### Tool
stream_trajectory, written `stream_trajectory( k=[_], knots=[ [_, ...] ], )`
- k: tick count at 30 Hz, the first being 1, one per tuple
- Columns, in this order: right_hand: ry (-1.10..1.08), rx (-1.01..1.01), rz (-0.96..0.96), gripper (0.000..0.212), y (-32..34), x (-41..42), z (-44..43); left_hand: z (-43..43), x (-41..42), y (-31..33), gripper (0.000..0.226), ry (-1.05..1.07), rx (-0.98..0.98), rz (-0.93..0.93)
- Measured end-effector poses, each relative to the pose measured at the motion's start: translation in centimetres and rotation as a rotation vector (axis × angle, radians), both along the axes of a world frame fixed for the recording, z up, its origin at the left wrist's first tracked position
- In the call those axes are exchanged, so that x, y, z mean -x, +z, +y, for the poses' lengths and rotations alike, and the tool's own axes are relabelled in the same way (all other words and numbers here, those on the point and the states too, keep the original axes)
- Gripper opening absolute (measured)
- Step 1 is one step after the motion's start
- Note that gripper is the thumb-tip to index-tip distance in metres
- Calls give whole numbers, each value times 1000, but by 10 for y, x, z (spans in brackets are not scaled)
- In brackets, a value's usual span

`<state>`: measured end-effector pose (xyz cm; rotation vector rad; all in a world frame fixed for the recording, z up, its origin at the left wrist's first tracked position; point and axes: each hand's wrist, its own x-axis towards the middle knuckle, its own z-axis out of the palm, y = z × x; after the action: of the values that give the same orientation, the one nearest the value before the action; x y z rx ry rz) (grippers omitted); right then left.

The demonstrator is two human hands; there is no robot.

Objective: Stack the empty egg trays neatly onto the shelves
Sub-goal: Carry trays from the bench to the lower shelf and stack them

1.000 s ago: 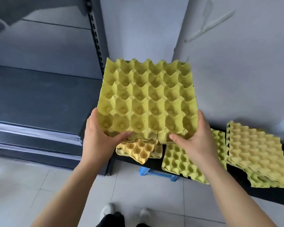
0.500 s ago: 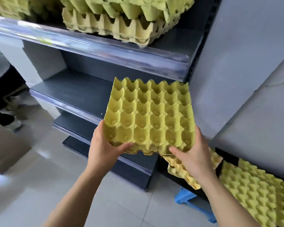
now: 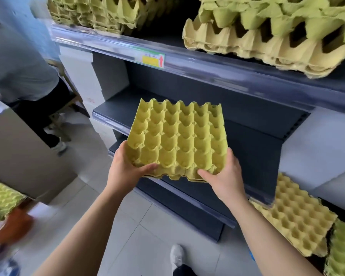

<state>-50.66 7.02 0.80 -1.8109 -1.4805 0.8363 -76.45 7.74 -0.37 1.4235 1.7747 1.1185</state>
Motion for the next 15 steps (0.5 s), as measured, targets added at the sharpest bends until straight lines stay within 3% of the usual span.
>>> stream_trajectory(
  k=[9, 15],
  knots=[
    [-34, 18, -4, 111, -23, 75, 108, 105, 70, -13, 86, 7, 70, -60],
    [-61, 60, -4, 113, -39, 123, 161, 162, 117, -15, 78, -40, 108, -86]
  ],
)
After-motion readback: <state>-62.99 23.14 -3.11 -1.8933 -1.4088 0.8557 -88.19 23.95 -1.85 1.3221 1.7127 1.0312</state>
